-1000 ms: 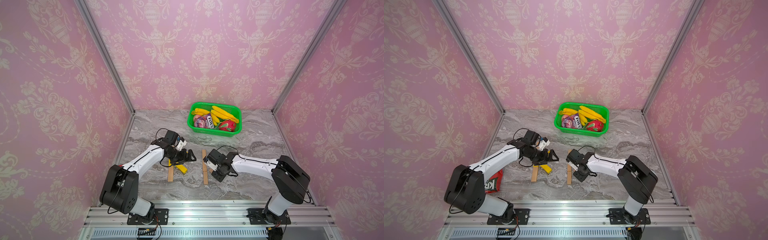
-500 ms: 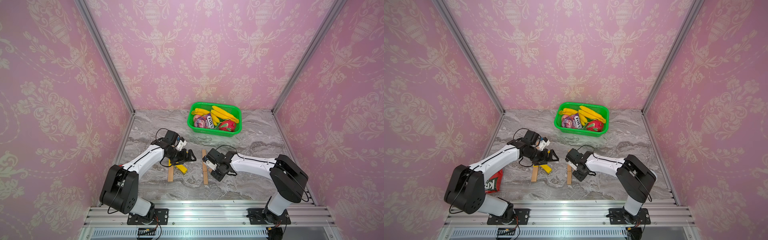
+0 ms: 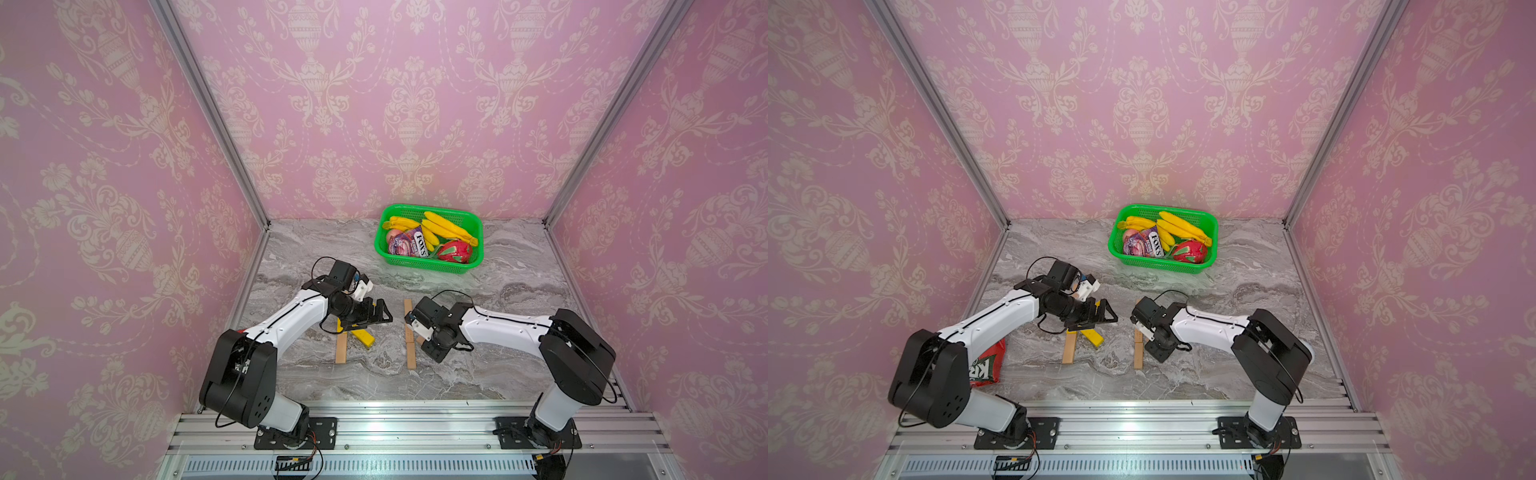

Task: Assemble the letter k with building blocks
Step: Assemble the building block at the center of the board.

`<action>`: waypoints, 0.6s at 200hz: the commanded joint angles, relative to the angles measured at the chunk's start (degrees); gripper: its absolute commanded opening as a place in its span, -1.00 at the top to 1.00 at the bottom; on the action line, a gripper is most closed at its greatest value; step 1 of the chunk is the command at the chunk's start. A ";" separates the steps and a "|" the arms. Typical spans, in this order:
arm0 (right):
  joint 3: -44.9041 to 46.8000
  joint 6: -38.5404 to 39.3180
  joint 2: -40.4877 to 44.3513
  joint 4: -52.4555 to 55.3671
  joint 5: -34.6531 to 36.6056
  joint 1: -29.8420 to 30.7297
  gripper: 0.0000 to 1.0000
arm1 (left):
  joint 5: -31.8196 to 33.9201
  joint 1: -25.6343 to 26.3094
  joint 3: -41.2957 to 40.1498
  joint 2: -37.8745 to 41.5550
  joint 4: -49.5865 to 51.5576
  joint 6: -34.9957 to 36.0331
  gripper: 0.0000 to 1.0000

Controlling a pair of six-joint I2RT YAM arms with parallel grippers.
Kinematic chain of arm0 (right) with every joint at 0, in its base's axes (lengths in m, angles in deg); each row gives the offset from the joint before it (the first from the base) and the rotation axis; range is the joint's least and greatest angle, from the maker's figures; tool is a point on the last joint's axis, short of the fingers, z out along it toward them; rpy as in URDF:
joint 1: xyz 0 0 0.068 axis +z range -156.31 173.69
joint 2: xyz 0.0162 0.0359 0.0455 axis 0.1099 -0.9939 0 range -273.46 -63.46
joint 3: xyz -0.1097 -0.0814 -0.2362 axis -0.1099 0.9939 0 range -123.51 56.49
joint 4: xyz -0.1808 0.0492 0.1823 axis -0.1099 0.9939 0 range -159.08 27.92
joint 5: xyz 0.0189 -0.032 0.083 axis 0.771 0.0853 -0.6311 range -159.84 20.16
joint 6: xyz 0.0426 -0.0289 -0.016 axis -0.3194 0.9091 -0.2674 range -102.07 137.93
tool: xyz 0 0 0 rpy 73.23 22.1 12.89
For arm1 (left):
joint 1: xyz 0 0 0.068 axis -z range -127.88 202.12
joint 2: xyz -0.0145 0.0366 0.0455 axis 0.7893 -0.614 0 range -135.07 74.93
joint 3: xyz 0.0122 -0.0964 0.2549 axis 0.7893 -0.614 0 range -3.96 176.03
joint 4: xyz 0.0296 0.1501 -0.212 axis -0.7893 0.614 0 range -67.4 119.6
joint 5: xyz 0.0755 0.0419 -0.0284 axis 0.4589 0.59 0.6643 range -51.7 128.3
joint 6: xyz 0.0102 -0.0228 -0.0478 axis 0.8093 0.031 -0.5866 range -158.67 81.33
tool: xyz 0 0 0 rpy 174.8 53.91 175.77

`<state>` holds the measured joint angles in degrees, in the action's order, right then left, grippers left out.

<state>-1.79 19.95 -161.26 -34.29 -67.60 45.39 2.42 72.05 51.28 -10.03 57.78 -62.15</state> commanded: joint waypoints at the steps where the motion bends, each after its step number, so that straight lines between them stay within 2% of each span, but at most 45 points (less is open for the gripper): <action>1: -1.34 0.69 -1.25 0.52 0.53 0.39 0.47 | -1.48 -0.49 1.53 -0.55 0.33 -0.42 -0.98; 120: -2.27 0.01 -2.81 0.43 2.41 -0.14 0.49 | -1.56 -0.49 1.33 -1.07 0.37 -0.25 -0.98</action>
<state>-2.93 19.95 -162.28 -34.21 -66.96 45.37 2.42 72.05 51.43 -10.17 57.78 -62.15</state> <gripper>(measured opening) 0.297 0.992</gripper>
